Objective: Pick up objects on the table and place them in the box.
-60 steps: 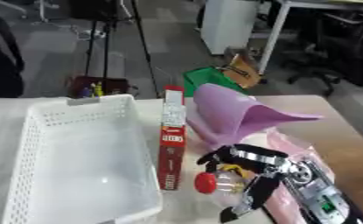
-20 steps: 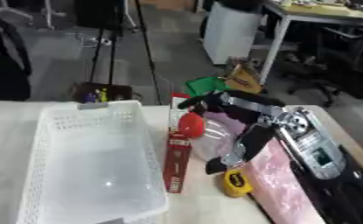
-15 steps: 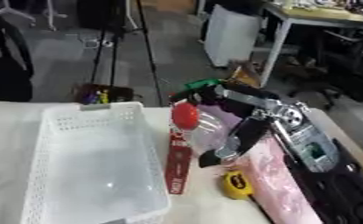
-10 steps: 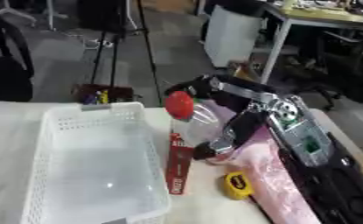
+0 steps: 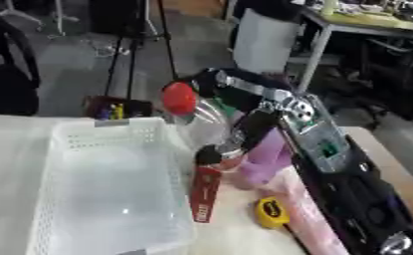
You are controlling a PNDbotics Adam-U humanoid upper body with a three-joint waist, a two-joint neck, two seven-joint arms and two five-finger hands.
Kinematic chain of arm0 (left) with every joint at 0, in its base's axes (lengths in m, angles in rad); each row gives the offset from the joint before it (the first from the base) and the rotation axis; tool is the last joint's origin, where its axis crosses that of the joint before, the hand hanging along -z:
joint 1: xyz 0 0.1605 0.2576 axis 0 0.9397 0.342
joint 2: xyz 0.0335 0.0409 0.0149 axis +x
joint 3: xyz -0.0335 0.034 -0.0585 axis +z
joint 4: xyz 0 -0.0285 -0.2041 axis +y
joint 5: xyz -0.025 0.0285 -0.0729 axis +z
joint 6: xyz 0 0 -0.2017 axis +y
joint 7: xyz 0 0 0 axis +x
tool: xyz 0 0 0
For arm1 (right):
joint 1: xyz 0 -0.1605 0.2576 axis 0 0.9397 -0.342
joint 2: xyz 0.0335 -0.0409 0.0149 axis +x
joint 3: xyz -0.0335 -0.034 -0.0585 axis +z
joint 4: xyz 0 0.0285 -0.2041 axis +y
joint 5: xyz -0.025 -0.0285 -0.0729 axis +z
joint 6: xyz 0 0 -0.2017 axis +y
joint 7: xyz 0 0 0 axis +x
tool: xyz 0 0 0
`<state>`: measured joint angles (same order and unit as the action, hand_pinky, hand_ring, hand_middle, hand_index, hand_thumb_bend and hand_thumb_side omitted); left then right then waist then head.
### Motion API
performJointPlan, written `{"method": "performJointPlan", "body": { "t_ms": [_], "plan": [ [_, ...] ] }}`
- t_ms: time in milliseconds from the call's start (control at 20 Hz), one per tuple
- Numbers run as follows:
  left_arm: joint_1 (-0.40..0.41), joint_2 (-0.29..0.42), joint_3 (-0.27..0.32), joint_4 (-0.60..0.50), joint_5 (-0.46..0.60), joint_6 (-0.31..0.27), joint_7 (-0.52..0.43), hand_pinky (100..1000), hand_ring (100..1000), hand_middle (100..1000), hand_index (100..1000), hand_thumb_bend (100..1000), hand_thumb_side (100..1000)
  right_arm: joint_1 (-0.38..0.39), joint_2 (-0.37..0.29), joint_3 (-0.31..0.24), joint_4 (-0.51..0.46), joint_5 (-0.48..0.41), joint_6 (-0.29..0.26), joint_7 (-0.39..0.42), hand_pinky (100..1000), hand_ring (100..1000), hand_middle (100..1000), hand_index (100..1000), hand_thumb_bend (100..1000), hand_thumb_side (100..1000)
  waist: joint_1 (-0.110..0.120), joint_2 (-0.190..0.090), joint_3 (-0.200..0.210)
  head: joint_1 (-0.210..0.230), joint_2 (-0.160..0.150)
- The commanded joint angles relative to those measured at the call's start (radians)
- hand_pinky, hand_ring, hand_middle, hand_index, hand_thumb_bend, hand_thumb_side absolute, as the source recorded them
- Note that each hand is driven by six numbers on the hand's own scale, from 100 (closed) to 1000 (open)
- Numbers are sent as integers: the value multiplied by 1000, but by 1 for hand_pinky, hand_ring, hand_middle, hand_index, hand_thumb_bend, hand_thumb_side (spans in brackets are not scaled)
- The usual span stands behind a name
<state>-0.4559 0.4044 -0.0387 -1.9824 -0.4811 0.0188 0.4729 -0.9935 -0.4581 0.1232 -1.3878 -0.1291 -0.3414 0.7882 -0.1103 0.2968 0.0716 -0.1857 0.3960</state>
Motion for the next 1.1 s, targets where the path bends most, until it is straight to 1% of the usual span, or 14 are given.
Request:
{"method": "performJointPlan", "body": {
  "t_ms": [50, 400, 650, 1000, 1050, 1100],
  "plan": [
    [-9, 8, 7, -18, -2, -3, 11, 854, 827, 769, 738, 100, 1000, -39, 0, -13, 17, 22, -129, 110, 871, 928, 458, 612, 657, 353, 3, -24, 7, -11, 2],
    [-15, 5, 8, -18, 3, -4, 41, 855, 829, 772, 739, 100, 1000, -84, 39, -24, 69, 75, -153, 97, 871, 926, 457, 610, 653, 358, -11, -15, 50, -29, -5],
    [-19, 5, 9, -18, 5, -8, 66, 855, 830, 774, 740, 100, 1000, -107, 61, -35, 104, 111, -161, 91, 872, 929, 457, 611, 657, 349, -24, -6, 78, -40, -18],
    [-30, 4, 6, -18, 10, -12, 103, 856, 832, 776, 740, 100, 1000, -120, 101, -59, 166, 170, -170, 86, 876, 938, 459, 615, 676, 332, -36, 9, 103, -56, -31],
    [-32, 4, 8, -18, 11, -12, 111, 858, 837, 784, 749, 100, 1000, -118, 106, -60, 176, 175, -170, 88, 879, 948, 461, 622, 692, 314, -37, 13, 109, -58, -32],
    [-35, 5, 10, -18, 12, -13, 126, 858, 837, 784, 749, 100, 1000, -116, 113, -63, 190, 184, -171, 91, 879, 948, 461, 622, 692, 314, -39, 17, 114, -61, -34]
  ]
}}
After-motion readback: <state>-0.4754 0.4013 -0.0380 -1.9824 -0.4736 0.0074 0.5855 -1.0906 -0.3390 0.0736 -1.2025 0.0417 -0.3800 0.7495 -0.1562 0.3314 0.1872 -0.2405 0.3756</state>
